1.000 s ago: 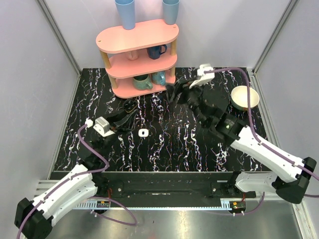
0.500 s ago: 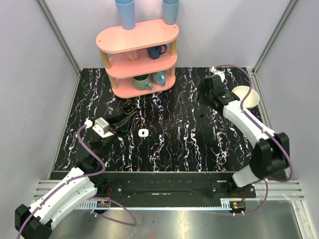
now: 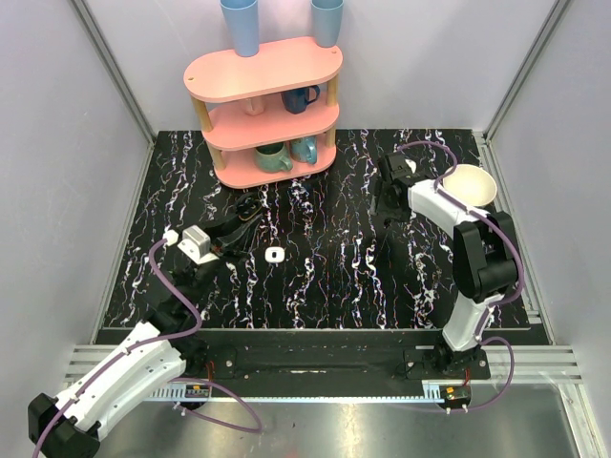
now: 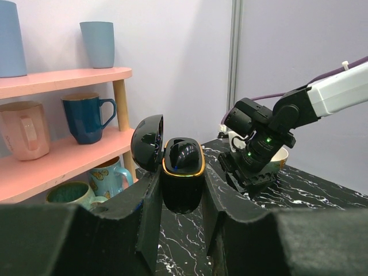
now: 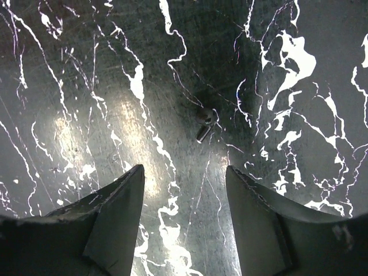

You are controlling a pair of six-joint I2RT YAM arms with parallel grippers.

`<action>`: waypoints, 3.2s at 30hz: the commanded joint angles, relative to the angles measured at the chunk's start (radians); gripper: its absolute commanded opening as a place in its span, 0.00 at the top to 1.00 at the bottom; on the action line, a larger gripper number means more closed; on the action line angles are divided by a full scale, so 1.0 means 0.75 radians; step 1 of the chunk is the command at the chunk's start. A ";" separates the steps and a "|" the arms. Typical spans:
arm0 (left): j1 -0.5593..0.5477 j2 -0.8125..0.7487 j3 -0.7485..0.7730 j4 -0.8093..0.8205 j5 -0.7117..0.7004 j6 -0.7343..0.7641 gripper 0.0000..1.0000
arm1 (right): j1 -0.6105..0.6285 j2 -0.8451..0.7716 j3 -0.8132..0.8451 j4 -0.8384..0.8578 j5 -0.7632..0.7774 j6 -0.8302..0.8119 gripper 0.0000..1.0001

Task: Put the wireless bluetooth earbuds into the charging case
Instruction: Pick up the right earbud from the center of the board.

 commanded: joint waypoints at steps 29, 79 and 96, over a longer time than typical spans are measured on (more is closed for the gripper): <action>-0.003 0.022 0.049 0.066 -0.015 0.025 1.00 | -0.087 0.220 0.132 0.013 0.125 0.413 0.40; -0.003 0.065 0.028 0.129 -0.011 0.000 1.00 | -0.049 0.322 0.165 -0.030 0.133 0.309 0.51; -0.003 0.067 0.028 0.129 -0.011 0.002 1.00 | -0.034 0.333 0.147 -0.037 0.153 0.344 0.54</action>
